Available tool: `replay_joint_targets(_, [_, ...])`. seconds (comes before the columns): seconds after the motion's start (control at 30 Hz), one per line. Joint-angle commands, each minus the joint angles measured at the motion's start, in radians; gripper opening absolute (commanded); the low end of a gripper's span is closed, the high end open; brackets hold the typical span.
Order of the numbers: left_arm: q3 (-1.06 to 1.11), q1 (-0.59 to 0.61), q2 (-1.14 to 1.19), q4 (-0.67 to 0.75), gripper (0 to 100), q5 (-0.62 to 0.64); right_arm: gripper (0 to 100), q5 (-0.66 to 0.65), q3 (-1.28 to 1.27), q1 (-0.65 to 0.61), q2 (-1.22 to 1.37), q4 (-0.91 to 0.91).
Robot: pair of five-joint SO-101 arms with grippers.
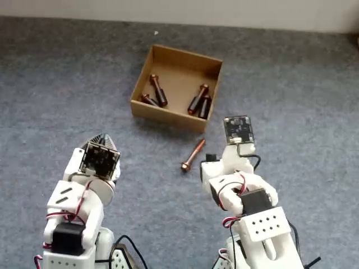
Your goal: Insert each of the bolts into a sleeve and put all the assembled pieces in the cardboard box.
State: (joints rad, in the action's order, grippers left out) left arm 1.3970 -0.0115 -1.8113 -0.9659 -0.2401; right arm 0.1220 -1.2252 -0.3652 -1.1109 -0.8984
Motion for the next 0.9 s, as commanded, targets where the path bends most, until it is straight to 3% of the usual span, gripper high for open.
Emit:
replay_joint_targets(0.0, [-0.113,-0.082,0.008,-0.055,6,-0.014,0.5,0.014,-0.012,0.056,-0.028,0.067])
replay_joint_targets(0.23, [-0.134,-0.182,0.091,-0.057,6,-0.014,0.5,0.091,-0.027,0.156,-0.03,0.11])
replay_joint_targets(0.53, [-0.404,-0.341,0.636,-0.055,7,-0.011,0.5,0.091,-0.031,0.168,-0.024,0.136])
replay_joint_targets(0.67, [-0.503,-0.392,0.872,-0.055,14,-0.006,0.5,0.091,-0.031,0.242,-0.028,0.137])
replay_joint_targets(0.87, [-0.654,-0.44,1.171,0.002,15,0.078,0.5,0.17,-0.031,0.36,-0.025,0.197])
